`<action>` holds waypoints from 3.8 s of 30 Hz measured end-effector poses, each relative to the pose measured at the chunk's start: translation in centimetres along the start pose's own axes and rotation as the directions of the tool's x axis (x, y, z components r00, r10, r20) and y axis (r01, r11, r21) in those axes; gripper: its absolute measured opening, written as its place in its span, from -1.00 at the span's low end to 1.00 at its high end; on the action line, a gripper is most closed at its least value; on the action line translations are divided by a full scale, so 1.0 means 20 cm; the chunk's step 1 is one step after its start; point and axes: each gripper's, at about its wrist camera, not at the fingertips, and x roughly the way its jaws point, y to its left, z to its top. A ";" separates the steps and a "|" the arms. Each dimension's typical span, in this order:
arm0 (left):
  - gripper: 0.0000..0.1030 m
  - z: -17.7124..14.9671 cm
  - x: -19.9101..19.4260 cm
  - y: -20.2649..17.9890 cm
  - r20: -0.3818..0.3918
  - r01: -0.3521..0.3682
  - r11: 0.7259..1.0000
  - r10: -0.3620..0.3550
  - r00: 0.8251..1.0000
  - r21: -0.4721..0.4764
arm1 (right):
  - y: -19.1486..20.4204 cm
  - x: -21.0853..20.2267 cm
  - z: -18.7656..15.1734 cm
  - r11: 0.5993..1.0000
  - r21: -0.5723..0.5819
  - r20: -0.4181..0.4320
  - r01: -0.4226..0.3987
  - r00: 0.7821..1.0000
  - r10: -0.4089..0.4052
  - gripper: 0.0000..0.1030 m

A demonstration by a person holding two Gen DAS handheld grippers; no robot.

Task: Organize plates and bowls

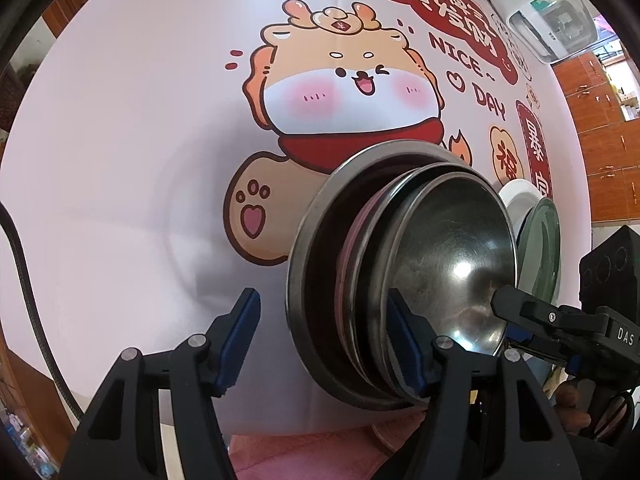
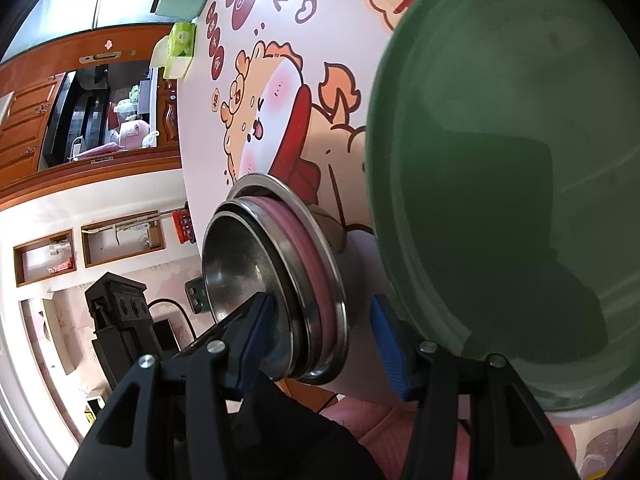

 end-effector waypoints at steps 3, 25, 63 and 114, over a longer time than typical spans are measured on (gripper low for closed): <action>0.17 0.02 0.01 0.00 -0.006 0.004 1.000 -0.004 1.000 0.004 | 0.02 0.01 0.02 1.000 -0.005 -0.003 0.006 1.000 -0.006 -0.06; -0.03 0.08 0.05 -0.05 -0.029 0.032 0.999 -0.031 0.999 0.031 | 0.06 0.03 0.07 0.995 -0.069 -0.020 0.074 0.997 -0.076 -0.35; -0.08 -0.17 -0.21 -0.12 0.138 0.081 0.973 -0.113 0.984 0.216 | 0.17 -0.18 -0.29 0.961 -0.243 0.271 0.135 0.960 -0.066 -0.42; -0.08 -0.14 0.02 -1.03 0.119 0.115 0.971 -0.142 0.983 0.207 | -0.35 -0.82 -0.01 0.961 -0.237 0.255 0.145 0.963 -0.083 -0.41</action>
